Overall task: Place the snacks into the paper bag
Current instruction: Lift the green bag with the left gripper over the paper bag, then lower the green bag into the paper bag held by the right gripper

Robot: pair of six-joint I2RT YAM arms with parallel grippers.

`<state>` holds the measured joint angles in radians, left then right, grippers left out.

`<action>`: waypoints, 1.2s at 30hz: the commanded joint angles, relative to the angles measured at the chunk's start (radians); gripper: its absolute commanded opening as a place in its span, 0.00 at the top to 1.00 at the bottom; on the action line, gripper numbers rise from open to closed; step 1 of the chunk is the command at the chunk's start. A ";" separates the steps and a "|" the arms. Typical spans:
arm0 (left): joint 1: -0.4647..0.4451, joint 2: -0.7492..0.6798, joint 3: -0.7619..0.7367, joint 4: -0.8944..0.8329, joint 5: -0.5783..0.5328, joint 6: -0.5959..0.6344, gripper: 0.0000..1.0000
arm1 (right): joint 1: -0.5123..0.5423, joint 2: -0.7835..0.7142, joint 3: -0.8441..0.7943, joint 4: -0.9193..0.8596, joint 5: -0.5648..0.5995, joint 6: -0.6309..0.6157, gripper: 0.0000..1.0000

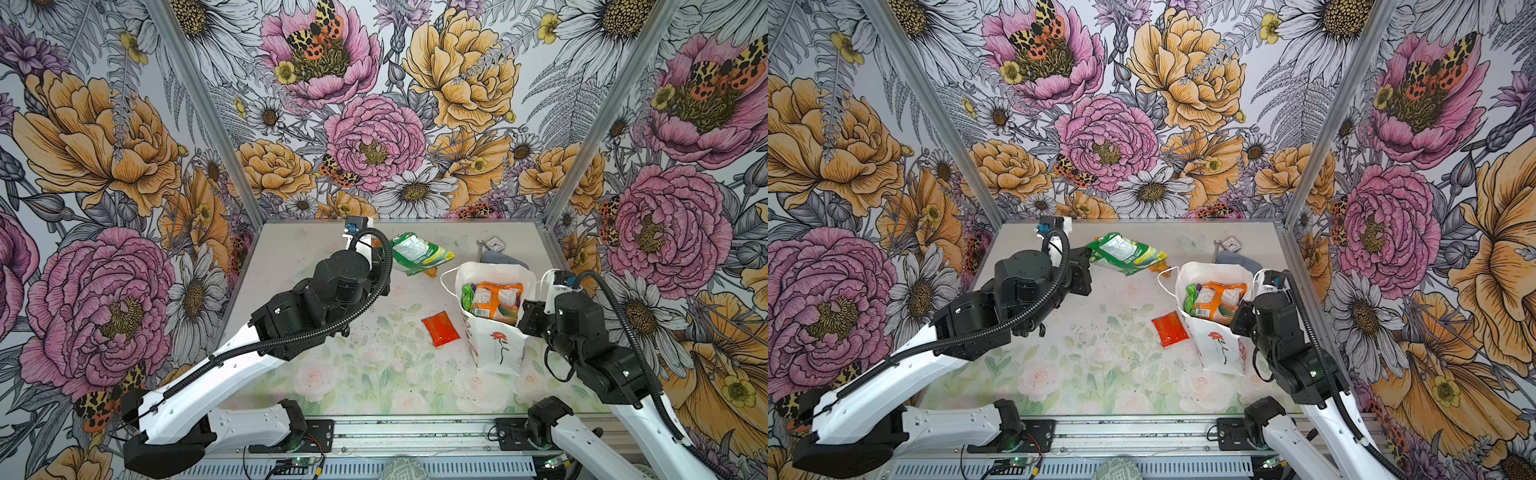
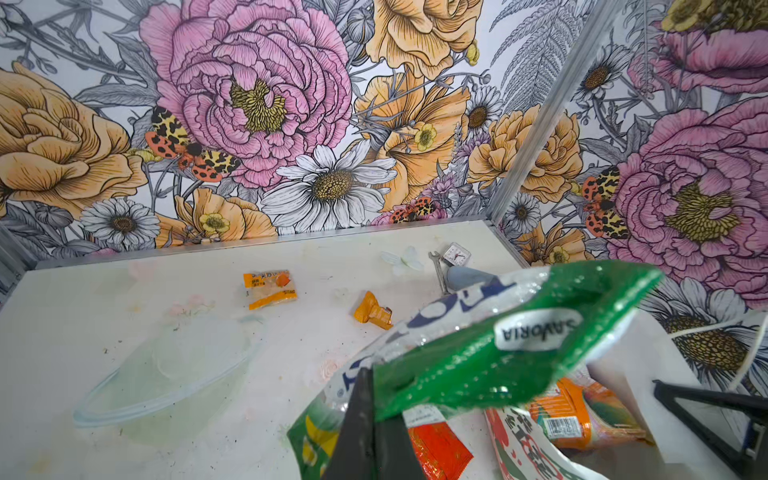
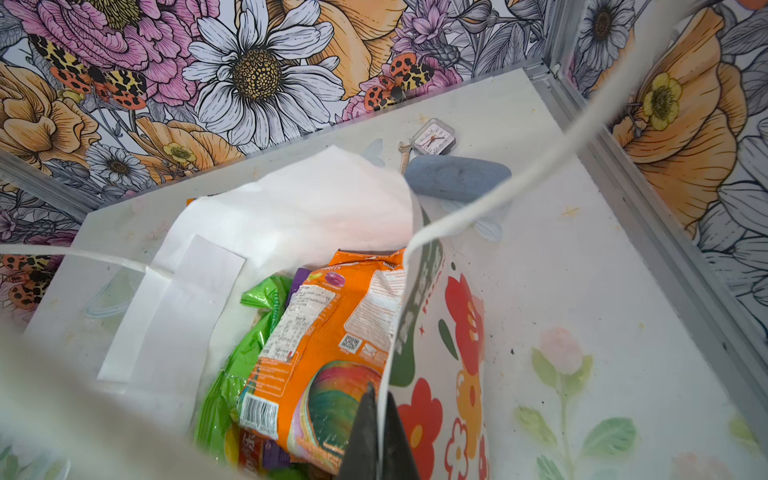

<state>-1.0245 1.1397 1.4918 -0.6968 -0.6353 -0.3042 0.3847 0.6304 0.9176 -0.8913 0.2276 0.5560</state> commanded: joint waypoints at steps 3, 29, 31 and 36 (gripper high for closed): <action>-0.025 0.055 0.161 -0.026 0.038 0.030 1.00 | -0.005 0.006 0.081 0.140 -0.037 -0.037 1.00; -0.194 0.373 0.475 -0.122 0.040 0.085 1.00 | 0.001 0.114 0.145 0.252 -0.215 -0.019 1.00; -0.180 0.370 0.432 -0.117 0.043 0.091 1.00 | 0.001 0.114 0.147 0.252 -0.220 -0.018 1.00; -0.133 0.328 0.267 -0.006 0.124 0.145 1.00 | 0.002 0.115 0.148 0.252 -0.225 -0.016 1.00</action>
<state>-1.1797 1.5124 1.8187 -0.8085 -0.5701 -0.2062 0.3847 0.7662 0.9924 -0.8185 0.0265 0.5331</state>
